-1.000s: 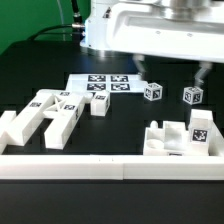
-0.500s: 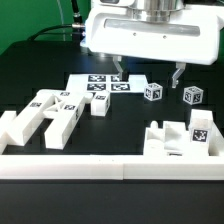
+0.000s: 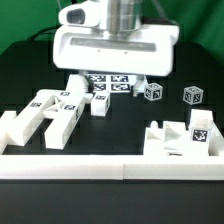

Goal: Assemble chair

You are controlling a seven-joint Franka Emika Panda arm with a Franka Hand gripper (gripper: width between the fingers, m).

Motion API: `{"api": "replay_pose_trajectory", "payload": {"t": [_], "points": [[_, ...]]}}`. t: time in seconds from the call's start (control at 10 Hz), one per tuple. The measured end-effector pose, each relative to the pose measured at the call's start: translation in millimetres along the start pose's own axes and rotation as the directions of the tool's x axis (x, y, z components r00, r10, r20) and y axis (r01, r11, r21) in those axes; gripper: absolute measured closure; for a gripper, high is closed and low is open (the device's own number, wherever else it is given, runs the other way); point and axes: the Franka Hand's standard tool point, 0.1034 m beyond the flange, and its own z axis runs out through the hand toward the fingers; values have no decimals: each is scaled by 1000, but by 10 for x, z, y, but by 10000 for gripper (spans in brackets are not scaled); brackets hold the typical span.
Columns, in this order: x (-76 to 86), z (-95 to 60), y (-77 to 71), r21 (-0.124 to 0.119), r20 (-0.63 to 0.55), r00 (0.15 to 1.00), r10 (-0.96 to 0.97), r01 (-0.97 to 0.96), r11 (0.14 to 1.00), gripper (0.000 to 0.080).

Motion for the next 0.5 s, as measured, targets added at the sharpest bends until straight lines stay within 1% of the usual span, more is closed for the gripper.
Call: {"api": "replay_pose_trajectory", "payload": {"t": [0.1,0.2,0.3,0.4,0.5], "points": [[13,-10,-21,1,-1,1000,-3,3,1000,151],[-22,2,-21,0,30,1000,-3,3,1000,151],[-12,0,-23,0,29,1000,-3,3,1000,151],[-86,4,-20,-2,99,995,-2,3,1000,151],[-126,-24,-14,-11,207,978,-1,4,1000,151]]}}
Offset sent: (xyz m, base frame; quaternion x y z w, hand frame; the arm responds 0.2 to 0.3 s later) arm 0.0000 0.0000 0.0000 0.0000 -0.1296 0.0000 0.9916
